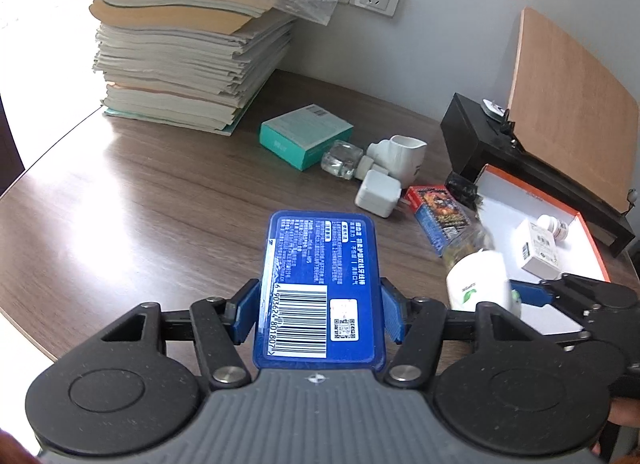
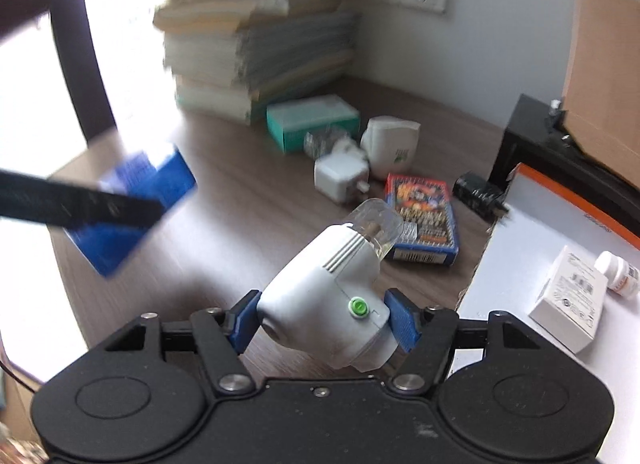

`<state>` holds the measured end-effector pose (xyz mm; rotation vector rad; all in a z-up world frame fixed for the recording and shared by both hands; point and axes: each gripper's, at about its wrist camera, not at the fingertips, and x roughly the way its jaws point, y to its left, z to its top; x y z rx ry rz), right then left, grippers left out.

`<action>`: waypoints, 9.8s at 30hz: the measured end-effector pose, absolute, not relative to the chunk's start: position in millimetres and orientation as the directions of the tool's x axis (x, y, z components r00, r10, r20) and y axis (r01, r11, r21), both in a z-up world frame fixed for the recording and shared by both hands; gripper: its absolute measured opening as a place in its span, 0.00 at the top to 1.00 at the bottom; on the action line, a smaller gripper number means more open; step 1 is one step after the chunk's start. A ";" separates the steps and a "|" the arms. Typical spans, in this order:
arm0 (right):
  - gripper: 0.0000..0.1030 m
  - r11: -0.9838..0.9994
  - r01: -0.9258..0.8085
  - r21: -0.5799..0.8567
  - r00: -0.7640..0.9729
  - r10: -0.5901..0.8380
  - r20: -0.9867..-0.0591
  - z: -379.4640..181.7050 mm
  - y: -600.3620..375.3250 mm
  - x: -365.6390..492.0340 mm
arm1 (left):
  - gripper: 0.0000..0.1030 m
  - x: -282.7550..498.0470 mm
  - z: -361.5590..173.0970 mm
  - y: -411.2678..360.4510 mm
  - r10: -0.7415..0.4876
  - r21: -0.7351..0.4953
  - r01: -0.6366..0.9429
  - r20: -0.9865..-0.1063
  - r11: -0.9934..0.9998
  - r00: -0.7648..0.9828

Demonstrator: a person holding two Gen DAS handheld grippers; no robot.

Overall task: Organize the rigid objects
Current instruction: 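Carry the blue tin and white diffuser with both tools over the white box, then lower the blue tin into the box with left tool while right tool holds the diffuser, then move left tool to the teal bandage box while right tool moves to the red card deck, then grasp the teal bandage box with left tool while right tool grasps the red card deck, then carry the bandage box and card deck with both tools over the white box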

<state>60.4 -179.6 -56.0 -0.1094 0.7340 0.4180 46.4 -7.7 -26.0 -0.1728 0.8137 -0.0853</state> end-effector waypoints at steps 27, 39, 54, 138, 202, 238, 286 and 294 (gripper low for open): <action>0.23 0.980 0.151 0.131 0.795 -0.041 -0.606 20.7 -362.4 3.3 | 0.40 66.9 -3.1 -196.8 -0.431 -0.205 0.402 -0.651 0.893 0.626; 0.23 0.981 0.124 0.146 0.797 -0.011 -0.604 17.2 -374.5 7.7 | 0.40 63.9 -9.0 -215.9 -0.392 -0.174 0.380 -0.671 0.908 0.629; 0.23 0.985 0.091 0.146 0.783 0.020 -0.621 11.5 -372.9 17.1 | 0.40 60.6 -10.9 -217.3 -0.356 -0.157 0.348 -0.681 0.924 0.640; 0.34 0.981 0.138 0.137 0.789 -0.025 -0.614 6.6 -386.2 40.8 | 0.33 68.6 -20.7 -220.6 -0.380 -0.222 0.322 -0.701 0.920 0.604; 0.20 0.985 -0.033 0.171 0.678 0.148 -0.720 -35.3 -211.3 117.9 | 0.04 256.7 -59.2 -27.5 -0.067 0.172 0.207 -0.591 0.963 0.804; 0.12 0.970 -0.188 0.154 0.585 0.237 -0.775 -68.7 -200.5 193.0 | 0.30 203.1 -54.1 -7.1 -0.065 -0.020 0.071 -0.700 0.997 0.711; 0.31 0.959 0.219 0.178 0.806 -0.075 -0.587 25.6 -361.9 15.5 | 0.30 62.8 23.2 -203.8 -0.336 -0.152 0.309 -0.606 0.939 0.721; 0.31 0.959 0.213 0.188 0.835 -0.079 -0.544 32.7 -385.3 -6.2 | 0.30 52.7 31.1 -247.2 -0.329 -0.129 0.316 -0.588 0.940 0.739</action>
